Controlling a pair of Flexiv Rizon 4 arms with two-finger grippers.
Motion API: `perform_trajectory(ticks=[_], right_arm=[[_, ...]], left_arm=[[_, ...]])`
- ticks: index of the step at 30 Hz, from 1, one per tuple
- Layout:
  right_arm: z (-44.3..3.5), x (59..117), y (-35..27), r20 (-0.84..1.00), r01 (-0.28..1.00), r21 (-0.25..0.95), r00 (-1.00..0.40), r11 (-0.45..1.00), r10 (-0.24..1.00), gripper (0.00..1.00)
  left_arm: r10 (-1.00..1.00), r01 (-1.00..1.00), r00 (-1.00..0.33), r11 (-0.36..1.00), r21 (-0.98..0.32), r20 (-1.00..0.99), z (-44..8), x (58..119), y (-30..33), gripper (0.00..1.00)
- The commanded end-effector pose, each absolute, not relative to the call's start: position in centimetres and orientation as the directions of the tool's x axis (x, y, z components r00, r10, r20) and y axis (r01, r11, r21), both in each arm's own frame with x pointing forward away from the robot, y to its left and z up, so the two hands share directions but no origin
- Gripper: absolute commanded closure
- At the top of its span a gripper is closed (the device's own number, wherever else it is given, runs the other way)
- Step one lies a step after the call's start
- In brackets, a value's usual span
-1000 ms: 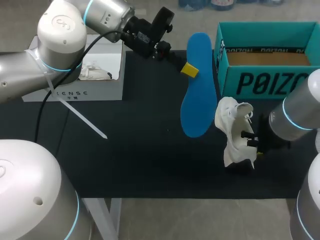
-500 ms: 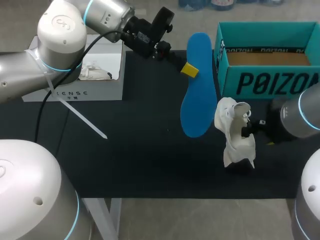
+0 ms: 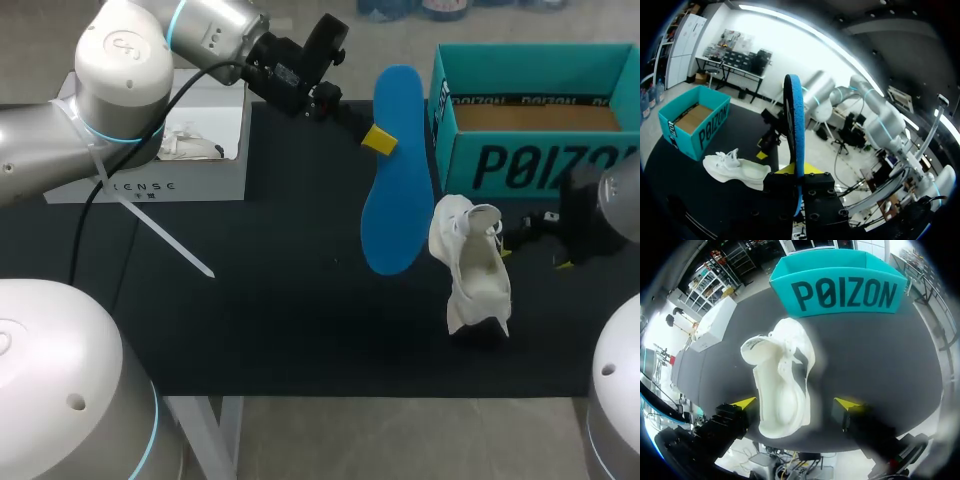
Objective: Take the shoe out of the shoebox, open the shoe tongue, remove and reinsert the insole, then place the shoe into the shoebox
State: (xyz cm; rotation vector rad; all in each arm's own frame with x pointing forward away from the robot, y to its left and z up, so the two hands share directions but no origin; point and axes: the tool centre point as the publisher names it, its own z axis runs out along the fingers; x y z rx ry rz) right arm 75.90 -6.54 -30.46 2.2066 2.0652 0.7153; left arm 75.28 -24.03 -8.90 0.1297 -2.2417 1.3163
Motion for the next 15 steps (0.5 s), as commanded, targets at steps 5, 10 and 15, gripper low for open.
perform_trajectory(ticks=[5, 10, 15], right_arm=[[-30.2, 75.5, -6.6, 0.303, 0.935, 0.334, 0.010, -0.116, 0.953, 0.00], [-30.2, 75.5, -6.6, 0.303, 0.935, 0.334, 0.010, -0.116, 0.953, 0.00], [-28.2, 76.3, -8.9, 0.455, 0.963, 0.250, -0.028, -0.097, 0.890, 0.00]], left_arm=[[0.178, -0.338, -0.854, 0.522, -0.783, 0.488, -8.9, 75.3, -24.1, 1.00], [0.178, -0.338, -0.854, 0.522, -0.783, 0.488, -8.9, 75.3, -24.1, 1.00], [0.178, -0.338, -0.854, 0.522, -0.783, 0.488, -8.9, 75.3, -24.1, 1.00]])
